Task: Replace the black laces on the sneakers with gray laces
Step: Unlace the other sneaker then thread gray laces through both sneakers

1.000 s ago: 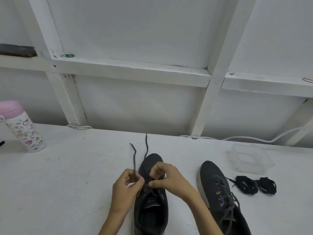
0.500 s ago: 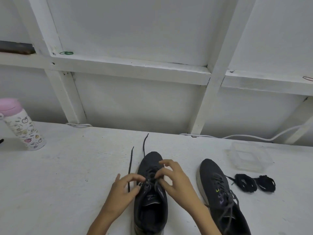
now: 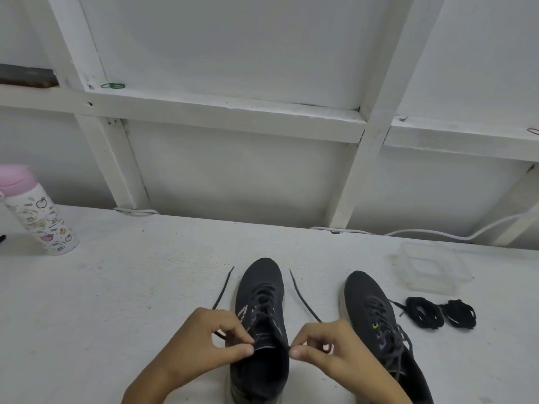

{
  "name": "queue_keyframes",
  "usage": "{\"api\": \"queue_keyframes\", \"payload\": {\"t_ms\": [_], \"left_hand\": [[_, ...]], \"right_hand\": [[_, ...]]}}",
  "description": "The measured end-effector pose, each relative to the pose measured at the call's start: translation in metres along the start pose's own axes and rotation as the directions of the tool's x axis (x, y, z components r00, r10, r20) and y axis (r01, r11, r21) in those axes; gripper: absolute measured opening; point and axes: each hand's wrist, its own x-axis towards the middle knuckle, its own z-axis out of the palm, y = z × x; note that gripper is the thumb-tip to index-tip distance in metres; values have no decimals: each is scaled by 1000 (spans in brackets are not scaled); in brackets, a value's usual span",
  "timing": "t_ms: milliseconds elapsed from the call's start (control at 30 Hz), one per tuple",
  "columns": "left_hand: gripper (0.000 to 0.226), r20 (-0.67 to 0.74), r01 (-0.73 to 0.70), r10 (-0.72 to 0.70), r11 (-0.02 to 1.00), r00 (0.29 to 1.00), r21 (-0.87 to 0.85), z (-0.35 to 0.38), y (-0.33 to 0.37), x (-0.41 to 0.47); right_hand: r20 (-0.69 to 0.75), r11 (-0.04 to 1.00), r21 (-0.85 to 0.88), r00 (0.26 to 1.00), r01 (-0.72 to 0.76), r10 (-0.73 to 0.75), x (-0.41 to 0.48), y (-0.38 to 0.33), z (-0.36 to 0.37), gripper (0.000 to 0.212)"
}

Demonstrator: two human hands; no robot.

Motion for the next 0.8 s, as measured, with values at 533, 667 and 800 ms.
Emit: {"api": "queue_keyframes", "payload": {"t_ms": [533, 667, 800], "left_hand": [[8, 236, 63, -71, 997, 969, 39, -3, 0, -2], [9, 215, 84, -79, 996, 973, -14, -10, -3, -1], [41, 52, 171, -165, 974, 985, -148, -5, -4, 14]], "right_hand": [[129, 987, 81, 984, -137, 126, -6, 4, 25, 17], [152, 973, 116, 971, -201, 182, -3, -3, 13, 24], [-20, 972, 99, 976, -213, 216, 22, -10, 5, 36]]}}
